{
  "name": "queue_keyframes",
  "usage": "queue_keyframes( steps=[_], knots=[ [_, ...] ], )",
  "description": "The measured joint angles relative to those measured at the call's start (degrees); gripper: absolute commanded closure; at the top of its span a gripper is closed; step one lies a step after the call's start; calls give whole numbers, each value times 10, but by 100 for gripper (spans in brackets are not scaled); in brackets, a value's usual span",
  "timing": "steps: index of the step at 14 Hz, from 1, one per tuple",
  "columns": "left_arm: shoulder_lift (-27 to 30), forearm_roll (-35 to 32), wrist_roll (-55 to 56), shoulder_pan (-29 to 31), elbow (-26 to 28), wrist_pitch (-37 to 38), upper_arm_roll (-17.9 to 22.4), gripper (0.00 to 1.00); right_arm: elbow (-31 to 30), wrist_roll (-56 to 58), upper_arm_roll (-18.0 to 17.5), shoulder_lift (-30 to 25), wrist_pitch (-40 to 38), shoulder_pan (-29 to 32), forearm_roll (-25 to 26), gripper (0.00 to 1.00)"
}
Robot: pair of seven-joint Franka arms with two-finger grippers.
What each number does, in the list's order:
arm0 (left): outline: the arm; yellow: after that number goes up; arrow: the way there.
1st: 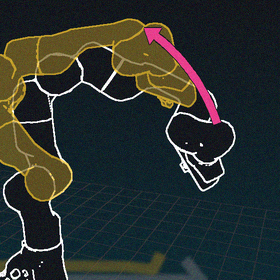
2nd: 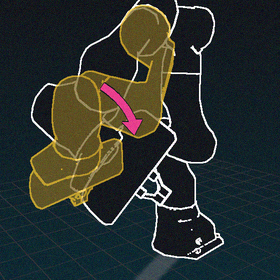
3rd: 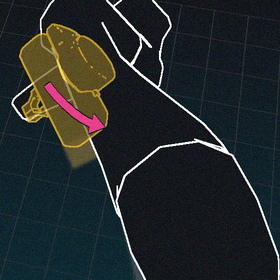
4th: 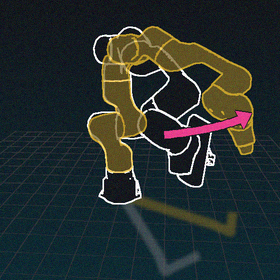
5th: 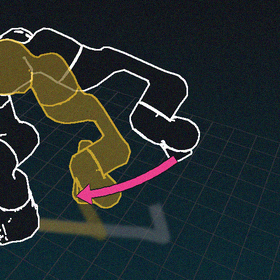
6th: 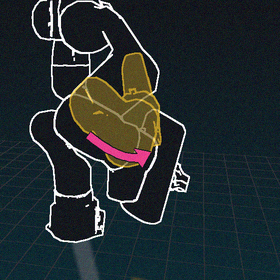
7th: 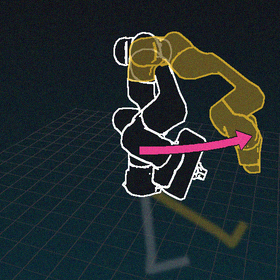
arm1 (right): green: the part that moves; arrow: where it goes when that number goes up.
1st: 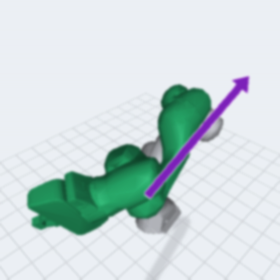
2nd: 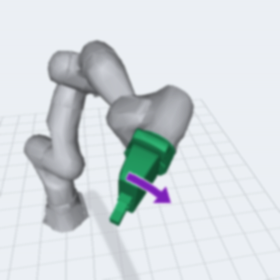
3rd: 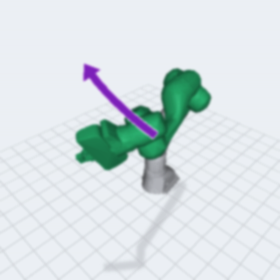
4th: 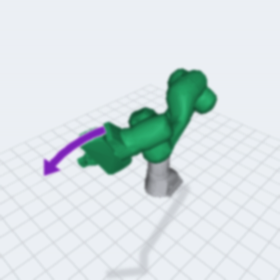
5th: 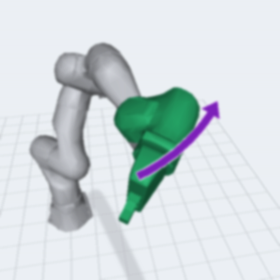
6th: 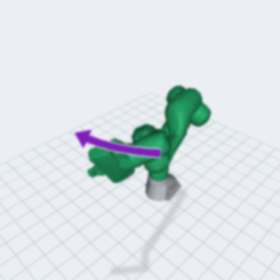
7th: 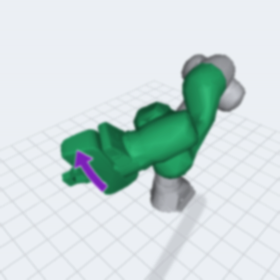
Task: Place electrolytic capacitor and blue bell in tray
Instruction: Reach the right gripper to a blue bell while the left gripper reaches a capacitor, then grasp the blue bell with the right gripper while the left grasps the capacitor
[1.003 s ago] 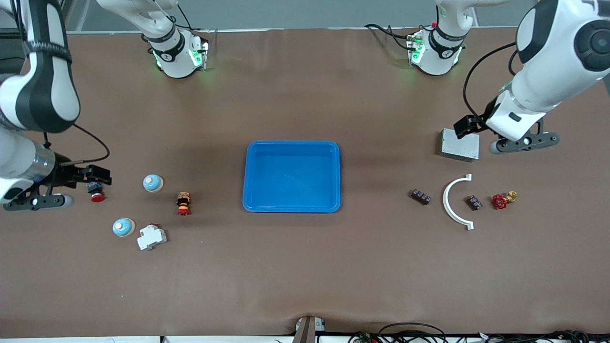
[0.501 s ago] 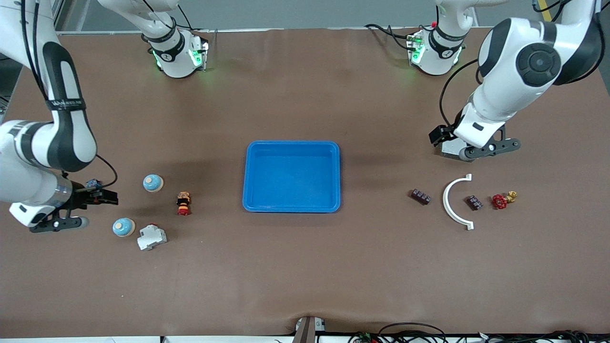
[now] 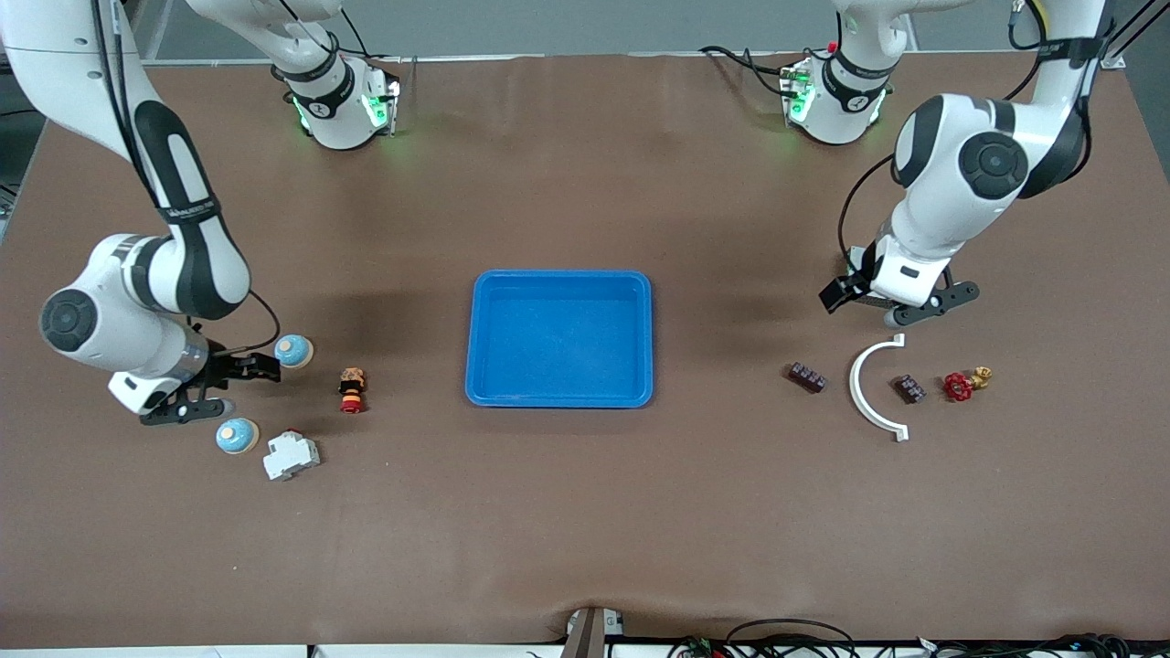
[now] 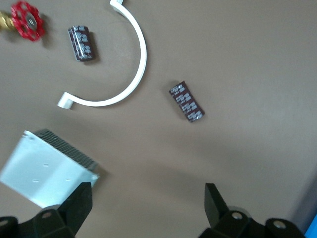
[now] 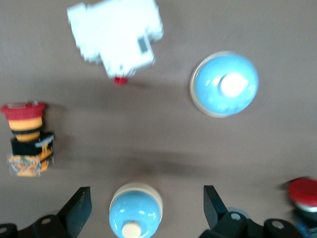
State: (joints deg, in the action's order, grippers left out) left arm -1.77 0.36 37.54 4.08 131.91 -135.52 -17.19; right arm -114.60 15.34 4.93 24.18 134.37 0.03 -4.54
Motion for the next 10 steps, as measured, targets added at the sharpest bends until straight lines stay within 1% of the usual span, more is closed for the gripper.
queue_keyframes(
  steps=[1,4,8,10],
  knots=[
    [-19,0,26,-1,0,-25,0,10,-13,0,0,-4,3,0,0,0],
    [-77,0,83,-1,0,-103,0,10,-39,0,1,-11,5,0,0,0],
    [-147,0,102,-1,-2,-208,0,12,-51,0,2,-11,16,0,0,0],
    [-177,0,113,-1,-9,-237,0,14,-53,0,1,-11,27,0,0,0]
  ],
)
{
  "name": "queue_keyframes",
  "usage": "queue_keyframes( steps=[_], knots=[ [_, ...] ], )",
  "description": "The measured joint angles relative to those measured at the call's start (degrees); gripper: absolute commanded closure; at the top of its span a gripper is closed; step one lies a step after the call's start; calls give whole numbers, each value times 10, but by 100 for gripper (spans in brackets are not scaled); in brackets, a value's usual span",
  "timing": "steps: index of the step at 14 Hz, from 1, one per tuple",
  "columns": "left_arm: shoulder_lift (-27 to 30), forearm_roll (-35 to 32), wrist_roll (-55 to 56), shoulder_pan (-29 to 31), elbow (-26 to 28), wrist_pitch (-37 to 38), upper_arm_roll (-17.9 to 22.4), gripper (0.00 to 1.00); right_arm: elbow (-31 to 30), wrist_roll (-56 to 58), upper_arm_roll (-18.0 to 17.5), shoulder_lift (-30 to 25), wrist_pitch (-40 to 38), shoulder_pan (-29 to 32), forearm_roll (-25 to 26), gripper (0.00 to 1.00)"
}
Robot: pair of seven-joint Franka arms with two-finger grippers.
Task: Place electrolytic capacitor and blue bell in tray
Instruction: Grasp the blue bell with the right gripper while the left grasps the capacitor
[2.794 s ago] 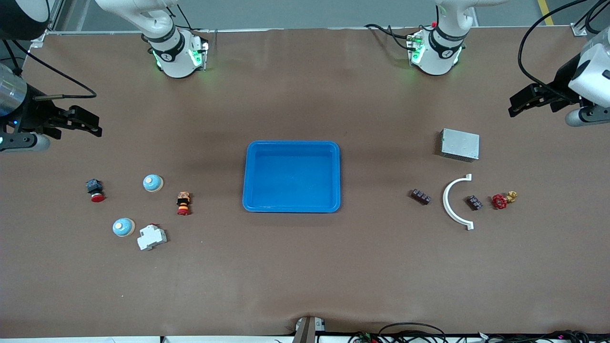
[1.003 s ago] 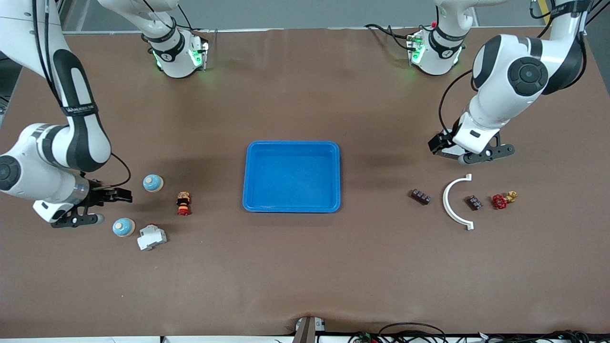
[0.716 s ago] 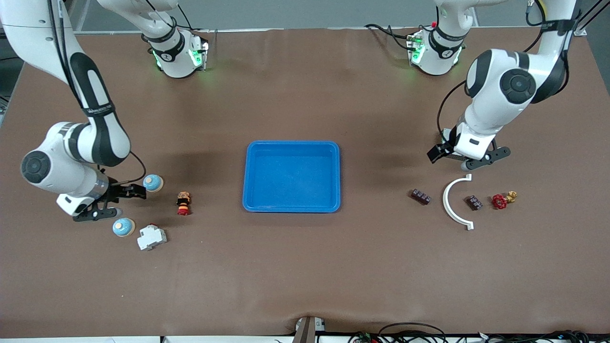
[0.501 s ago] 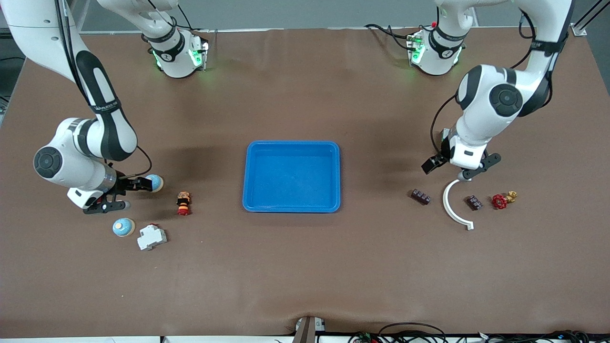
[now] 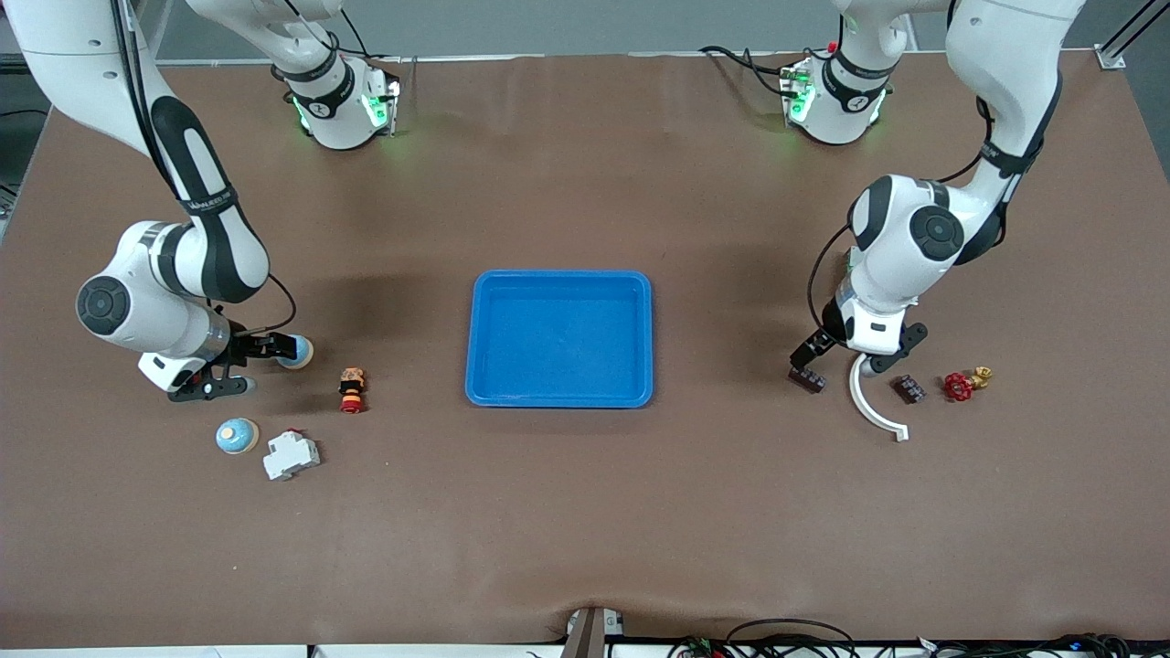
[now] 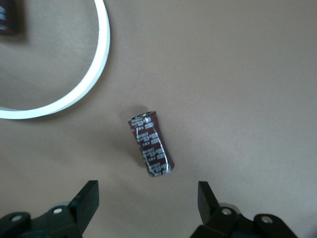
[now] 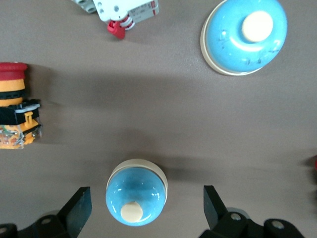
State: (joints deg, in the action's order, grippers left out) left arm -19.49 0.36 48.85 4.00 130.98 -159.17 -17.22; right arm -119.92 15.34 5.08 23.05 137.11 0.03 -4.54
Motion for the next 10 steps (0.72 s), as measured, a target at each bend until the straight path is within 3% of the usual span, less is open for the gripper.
queue_keyframes(
  steps=[10],
  knots=[
    [-82,0,67,0,-64,-6,3,24,-29,0,-1,24,40,-15,0,0]
  ],
)
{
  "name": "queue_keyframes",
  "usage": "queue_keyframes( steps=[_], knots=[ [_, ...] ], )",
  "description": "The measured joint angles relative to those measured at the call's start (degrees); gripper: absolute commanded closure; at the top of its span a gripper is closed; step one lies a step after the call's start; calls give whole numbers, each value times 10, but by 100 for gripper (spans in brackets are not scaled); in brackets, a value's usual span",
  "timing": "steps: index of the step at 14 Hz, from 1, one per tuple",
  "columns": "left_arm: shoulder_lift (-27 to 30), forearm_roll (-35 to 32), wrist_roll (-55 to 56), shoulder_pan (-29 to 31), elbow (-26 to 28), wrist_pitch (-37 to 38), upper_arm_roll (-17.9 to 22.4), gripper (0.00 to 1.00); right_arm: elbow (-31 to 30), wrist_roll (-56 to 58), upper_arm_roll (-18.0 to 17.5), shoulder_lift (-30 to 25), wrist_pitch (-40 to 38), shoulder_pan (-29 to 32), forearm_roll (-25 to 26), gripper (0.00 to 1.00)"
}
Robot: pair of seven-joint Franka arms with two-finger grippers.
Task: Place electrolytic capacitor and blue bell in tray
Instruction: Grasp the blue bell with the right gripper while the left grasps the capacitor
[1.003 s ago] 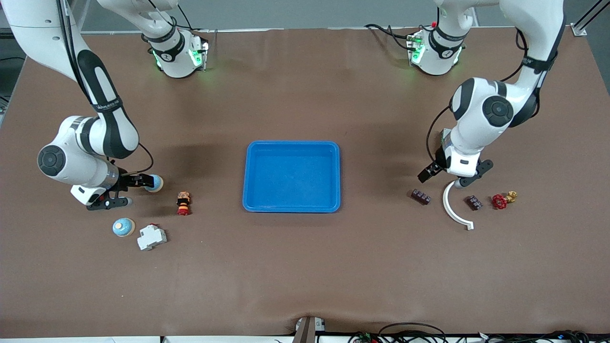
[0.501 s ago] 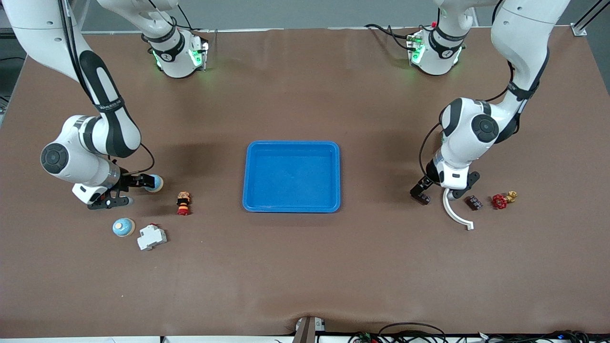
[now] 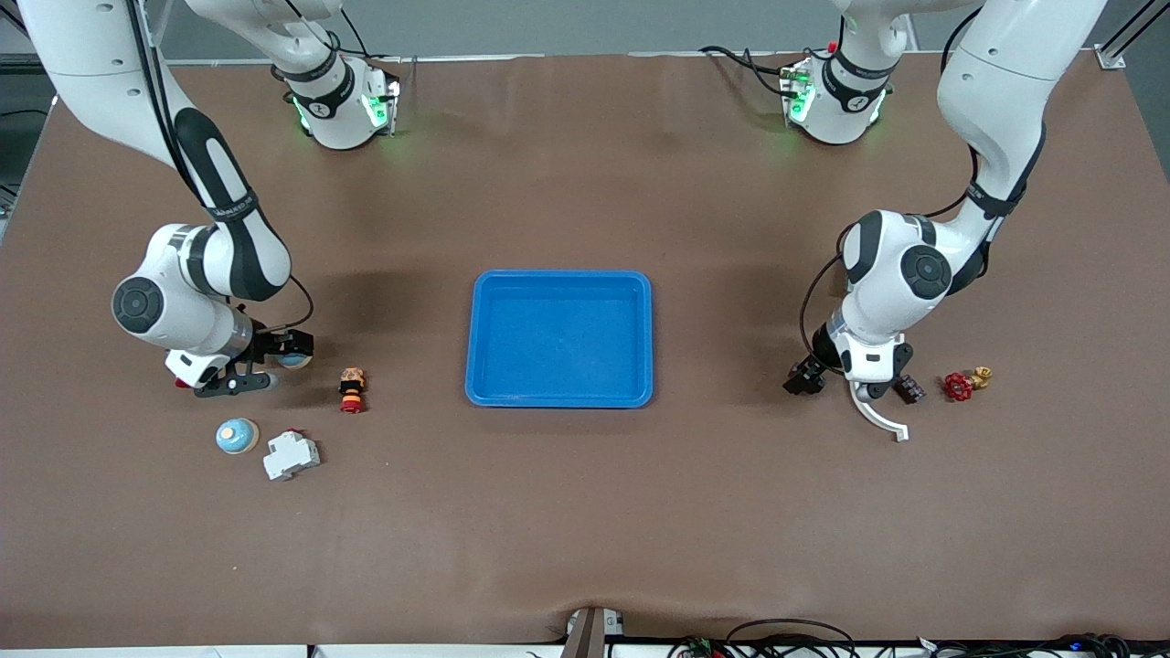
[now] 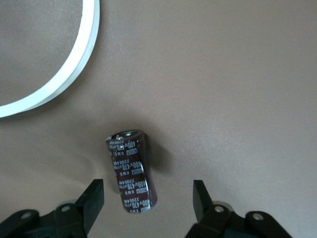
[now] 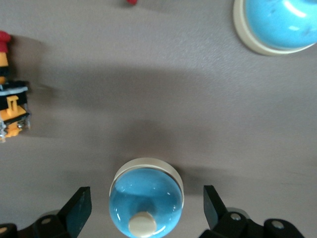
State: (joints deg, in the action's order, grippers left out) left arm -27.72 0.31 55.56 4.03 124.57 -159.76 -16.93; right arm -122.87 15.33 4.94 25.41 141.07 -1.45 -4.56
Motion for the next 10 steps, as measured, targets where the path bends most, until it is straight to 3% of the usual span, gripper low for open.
queue_keyframes(
  steps=[1,2,3,4,5,6,9,10],
  knots=[
    [-4,-4,0,0,0,-5,3,28,0,0,0,2,0,-1,0,0],
    [-9,-11,0,0,0,-15,10,38,0,0,0,4,0,-2,0,0],
    [-15,-15,0,1,0,-24,16,54,0,0,0,7,0,-3,0,0],
    [-20,-15,0,3,-1,-29,18,77,-1,0,0,8,0,-3,0,0],
    [-20,-16,3,4,-1,-30,18,92,-2,0,0,10,0,-3,0,12],
    [-20,-16,9,4,-3,-31,19,100,-3,0,0,11,0,-3,0,34],
    [-15,-17,32,3,-9,-31,18,100,-6,0,1,10,0,-3,0,87],
    [-10,-18,45,1,-10,-30,18,100,-6,0,1,9,0,-3,0,96]
  ],
)
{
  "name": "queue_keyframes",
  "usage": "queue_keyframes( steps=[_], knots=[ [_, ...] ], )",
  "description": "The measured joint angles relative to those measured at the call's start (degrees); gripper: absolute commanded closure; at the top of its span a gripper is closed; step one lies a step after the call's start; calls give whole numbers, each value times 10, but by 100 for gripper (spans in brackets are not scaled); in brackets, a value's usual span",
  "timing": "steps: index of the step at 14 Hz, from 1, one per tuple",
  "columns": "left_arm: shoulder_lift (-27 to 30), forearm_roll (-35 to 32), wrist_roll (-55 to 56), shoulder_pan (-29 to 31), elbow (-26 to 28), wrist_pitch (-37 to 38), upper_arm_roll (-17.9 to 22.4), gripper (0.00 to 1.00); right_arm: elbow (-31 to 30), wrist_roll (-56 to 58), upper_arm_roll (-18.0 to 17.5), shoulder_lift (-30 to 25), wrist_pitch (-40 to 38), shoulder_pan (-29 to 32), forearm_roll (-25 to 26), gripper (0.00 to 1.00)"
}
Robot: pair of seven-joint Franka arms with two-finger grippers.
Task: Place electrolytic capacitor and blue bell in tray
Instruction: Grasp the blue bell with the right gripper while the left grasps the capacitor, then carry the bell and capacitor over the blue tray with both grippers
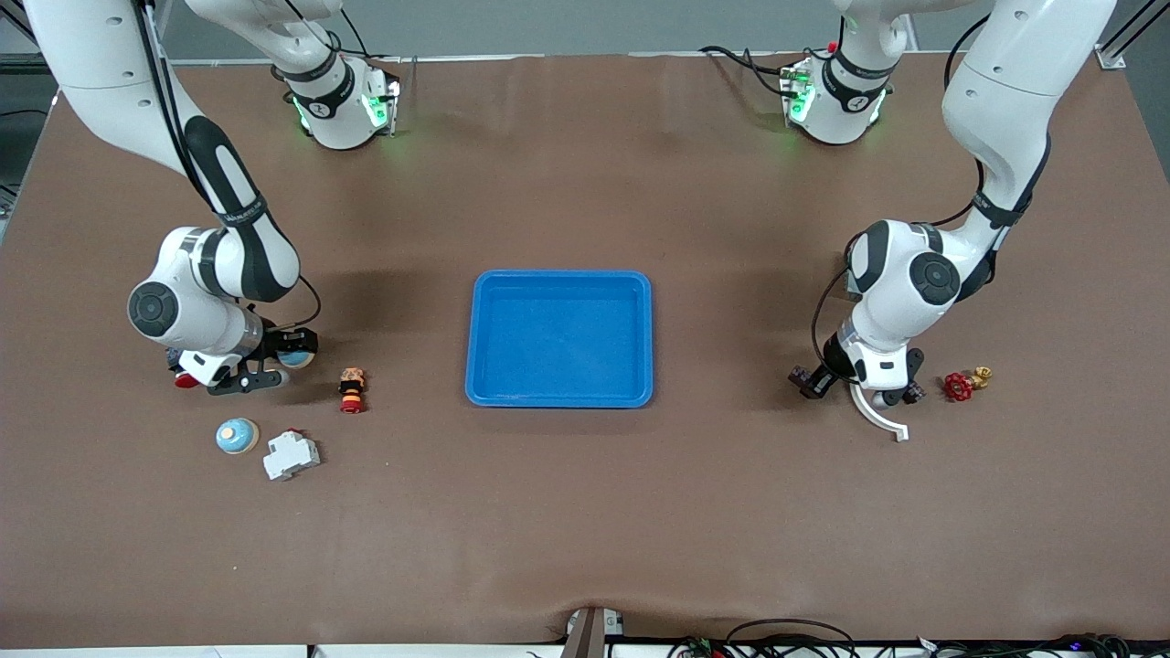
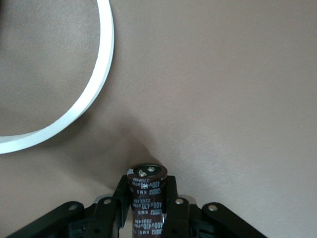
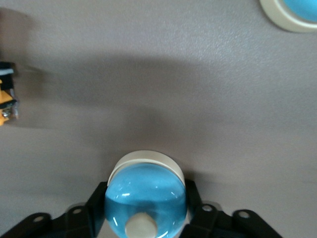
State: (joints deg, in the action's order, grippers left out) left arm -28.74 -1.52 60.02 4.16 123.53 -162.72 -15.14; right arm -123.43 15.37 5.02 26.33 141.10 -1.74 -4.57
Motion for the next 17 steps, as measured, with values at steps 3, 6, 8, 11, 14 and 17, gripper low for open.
queue_keyframes(
  steps=[3,6,8,11,14,17],
  knots=[
    [29,-3,66,-27,-6,39,-4,100,0,0,0,-1,-3,0,0,98],
    [57,-4,198,-90,-37,109,-6,100,7,0,0,-25,-54,0,0,98],
    [64,-4,263,-129,-69,154,-7,100,19,-1,-1,-64,-124,-3,-1,98],
    [64,-4,308,-173,-103,190,-8,100,44,-81,-6,-107,-200,-31,-9,99],
    [61,-4,314,-213,-106,195,-8,100,72,-244,-22,-129,-242,-99,-10,100],
    [48,-4,316,-264,-109,195,-8,100,93,-396,-28,-143,-248,-202,-33,100]
  ],
)
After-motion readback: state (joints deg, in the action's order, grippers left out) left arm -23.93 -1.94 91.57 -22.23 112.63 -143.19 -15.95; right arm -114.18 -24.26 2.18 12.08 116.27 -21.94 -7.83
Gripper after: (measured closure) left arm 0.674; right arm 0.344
